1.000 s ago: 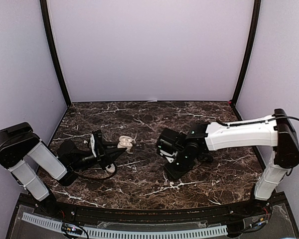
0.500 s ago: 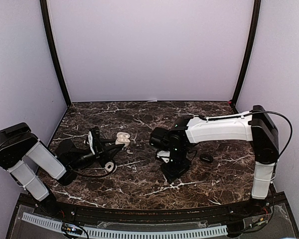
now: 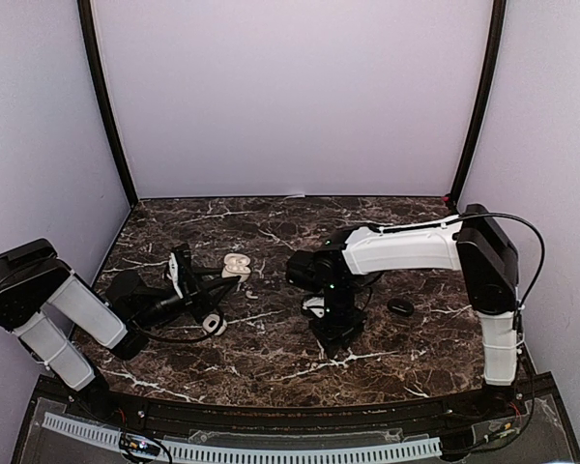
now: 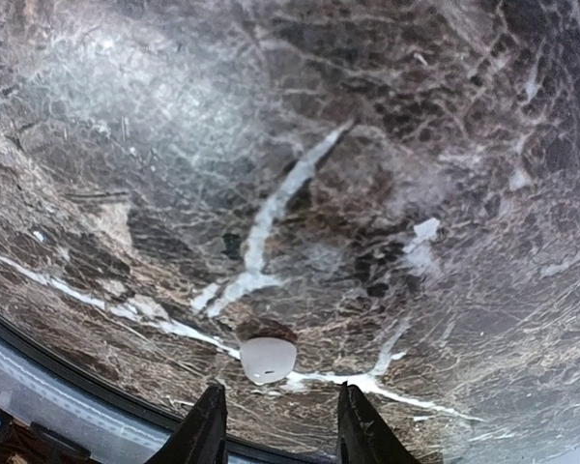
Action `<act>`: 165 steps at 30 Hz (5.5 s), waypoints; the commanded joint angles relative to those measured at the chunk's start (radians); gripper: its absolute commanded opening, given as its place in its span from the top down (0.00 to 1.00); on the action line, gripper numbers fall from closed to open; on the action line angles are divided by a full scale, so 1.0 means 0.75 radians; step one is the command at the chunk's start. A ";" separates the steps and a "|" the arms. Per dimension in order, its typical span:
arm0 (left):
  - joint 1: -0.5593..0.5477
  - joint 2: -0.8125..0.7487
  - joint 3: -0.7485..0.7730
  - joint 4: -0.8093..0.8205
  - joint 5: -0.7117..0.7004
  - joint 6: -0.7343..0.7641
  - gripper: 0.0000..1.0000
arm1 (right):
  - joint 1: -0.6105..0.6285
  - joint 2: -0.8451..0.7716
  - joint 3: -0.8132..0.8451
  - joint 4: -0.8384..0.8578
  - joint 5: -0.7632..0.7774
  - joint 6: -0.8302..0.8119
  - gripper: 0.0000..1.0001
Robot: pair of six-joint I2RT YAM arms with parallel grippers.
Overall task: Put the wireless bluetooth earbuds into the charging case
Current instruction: Pick up the left earbud from the center of the board, then insert the left earbud into the left side groove of the charging case.
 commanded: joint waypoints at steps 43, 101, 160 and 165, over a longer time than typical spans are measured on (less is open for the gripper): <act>0.008 -0.062 -0.004 -0.008 0.003 -0.003 0.88 | -0.007 0.069 0.044 0.036 -0.036 -0.028 0.88; -0.013 0.184 0.052 0.309 0.406 -0.066 0.88 | 0.091 -1.082 -1.135 2.309 0.277 0.073 0.99; -0.111 0.254 0.161 0.309 0.834 -0.121 0.93 | 0.111 -1.144 -1.345 2.645 -0.315 -0.481 1.00; -0.110 0.228 0.154 0.300 0.775 -0.055 0.93 | 0.111 -1.148 -1.336 2.632 -0.324 -0.499 1.00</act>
